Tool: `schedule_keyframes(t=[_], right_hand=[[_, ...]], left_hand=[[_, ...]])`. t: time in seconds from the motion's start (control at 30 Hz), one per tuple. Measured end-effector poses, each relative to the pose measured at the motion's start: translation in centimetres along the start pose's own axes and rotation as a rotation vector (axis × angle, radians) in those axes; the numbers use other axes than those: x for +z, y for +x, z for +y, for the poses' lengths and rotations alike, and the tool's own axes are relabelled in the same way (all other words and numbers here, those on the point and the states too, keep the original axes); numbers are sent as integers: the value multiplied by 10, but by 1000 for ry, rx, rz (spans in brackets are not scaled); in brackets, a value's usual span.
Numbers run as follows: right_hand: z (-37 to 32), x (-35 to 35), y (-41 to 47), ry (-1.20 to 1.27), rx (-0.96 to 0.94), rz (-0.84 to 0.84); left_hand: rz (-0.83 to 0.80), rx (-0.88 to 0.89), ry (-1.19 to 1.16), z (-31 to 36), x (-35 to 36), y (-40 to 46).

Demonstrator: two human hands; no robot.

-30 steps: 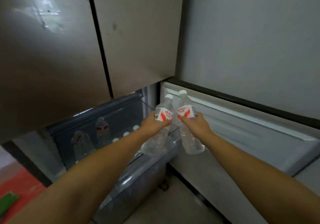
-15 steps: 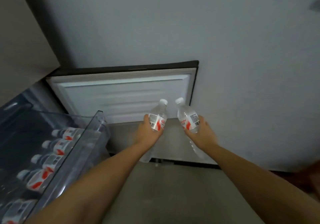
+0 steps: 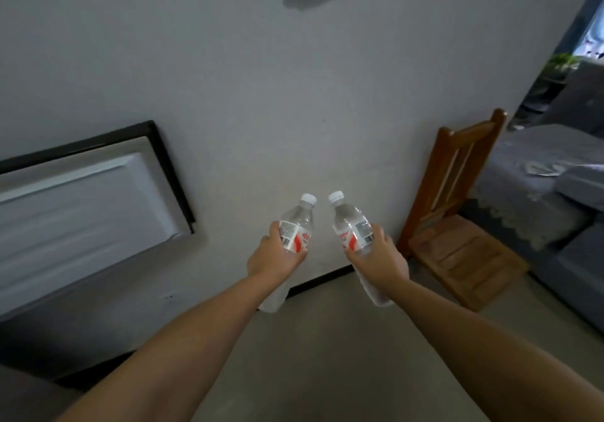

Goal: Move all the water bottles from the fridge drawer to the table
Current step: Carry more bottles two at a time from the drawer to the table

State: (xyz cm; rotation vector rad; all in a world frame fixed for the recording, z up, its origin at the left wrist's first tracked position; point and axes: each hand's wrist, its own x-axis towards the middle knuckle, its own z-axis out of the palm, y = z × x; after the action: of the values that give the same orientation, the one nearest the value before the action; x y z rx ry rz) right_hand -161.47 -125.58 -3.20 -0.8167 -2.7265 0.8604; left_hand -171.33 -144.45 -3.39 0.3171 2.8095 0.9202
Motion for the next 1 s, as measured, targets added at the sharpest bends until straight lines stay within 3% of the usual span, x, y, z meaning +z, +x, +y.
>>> schedule_keyframes(t=[0.43, 1.0], right_hand=[[187, -143, -2, 8, 253, 281], [408, -272, -26, 193, 771, 645]], left_hand=[[-195, 251, -66, 204, 137, 3], [-646, 672, -119, 452, 345, -17]])
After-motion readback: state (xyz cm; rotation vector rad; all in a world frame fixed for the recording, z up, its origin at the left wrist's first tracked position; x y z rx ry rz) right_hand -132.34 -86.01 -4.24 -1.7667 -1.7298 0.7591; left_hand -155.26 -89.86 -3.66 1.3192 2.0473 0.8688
